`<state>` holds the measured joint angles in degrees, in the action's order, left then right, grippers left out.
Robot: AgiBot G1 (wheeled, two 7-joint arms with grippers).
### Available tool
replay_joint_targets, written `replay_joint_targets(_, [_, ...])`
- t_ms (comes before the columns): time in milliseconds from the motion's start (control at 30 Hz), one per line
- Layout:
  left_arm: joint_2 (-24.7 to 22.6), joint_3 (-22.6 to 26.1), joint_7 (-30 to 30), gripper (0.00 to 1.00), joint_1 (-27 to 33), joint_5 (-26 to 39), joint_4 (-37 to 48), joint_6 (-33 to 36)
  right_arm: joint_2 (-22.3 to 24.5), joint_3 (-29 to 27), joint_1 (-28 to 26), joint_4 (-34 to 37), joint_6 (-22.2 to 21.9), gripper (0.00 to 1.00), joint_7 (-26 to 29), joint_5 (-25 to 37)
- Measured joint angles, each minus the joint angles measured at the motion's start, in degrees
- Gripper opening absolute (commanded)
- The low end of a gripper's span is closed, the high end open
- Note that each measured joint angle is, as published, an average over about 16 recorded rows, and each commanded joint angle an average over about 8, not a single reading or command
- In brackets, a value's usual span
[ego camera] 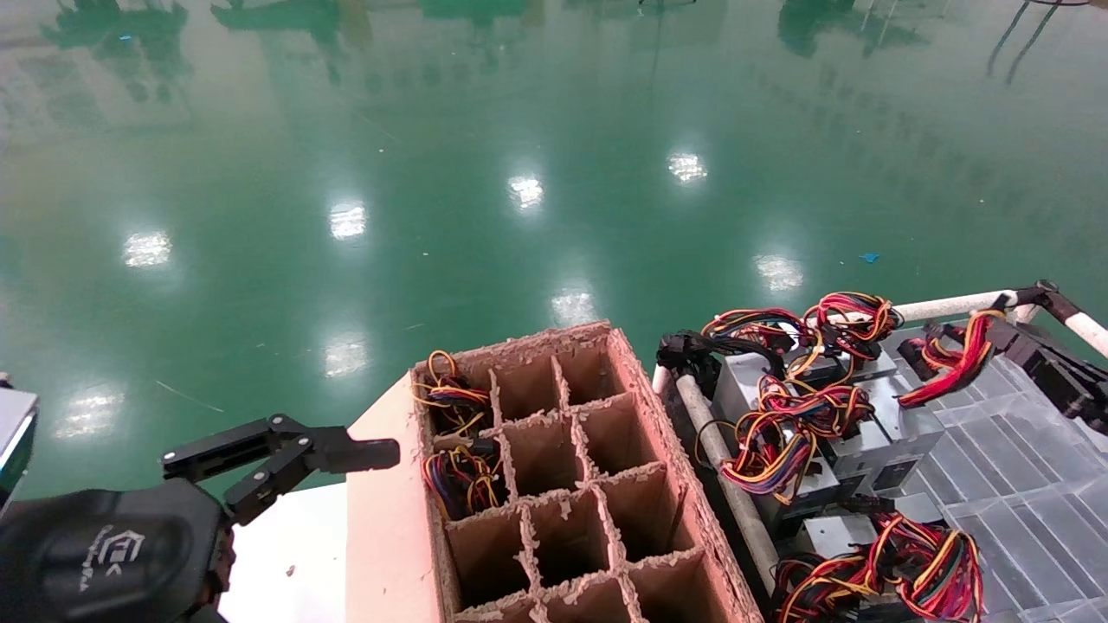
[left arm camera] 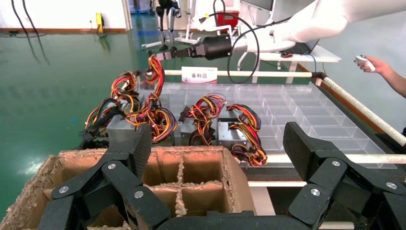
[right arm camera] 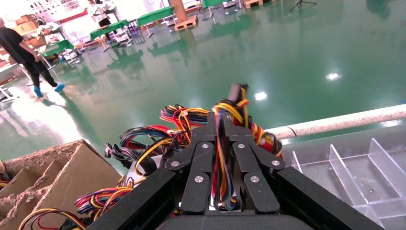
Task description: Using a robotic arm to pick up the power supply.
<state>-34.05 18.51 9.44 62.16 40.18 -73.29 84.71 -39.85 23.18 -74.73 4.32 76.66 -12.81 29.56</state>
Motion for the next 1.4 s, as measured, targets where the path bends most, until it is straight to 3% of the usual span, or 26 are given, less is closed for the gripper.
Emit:
replay_joint_targets(633, [0.0, 0.01, -0.02, 1.0, 0.01, -0.01, 0.03, 0.0, 1.26, 1.61, -2.11, -4.06, 2.81, 1.0, 0.87, 2.56])
replay_joint_targets(1400, [0.01, 0.05, -0.05, 1.0, 0.03, -0.04, 0.08, 0.0, 2.82, -0.54, 2.0, -28.6, 5.69, 1.0, 8.3, 6.52])
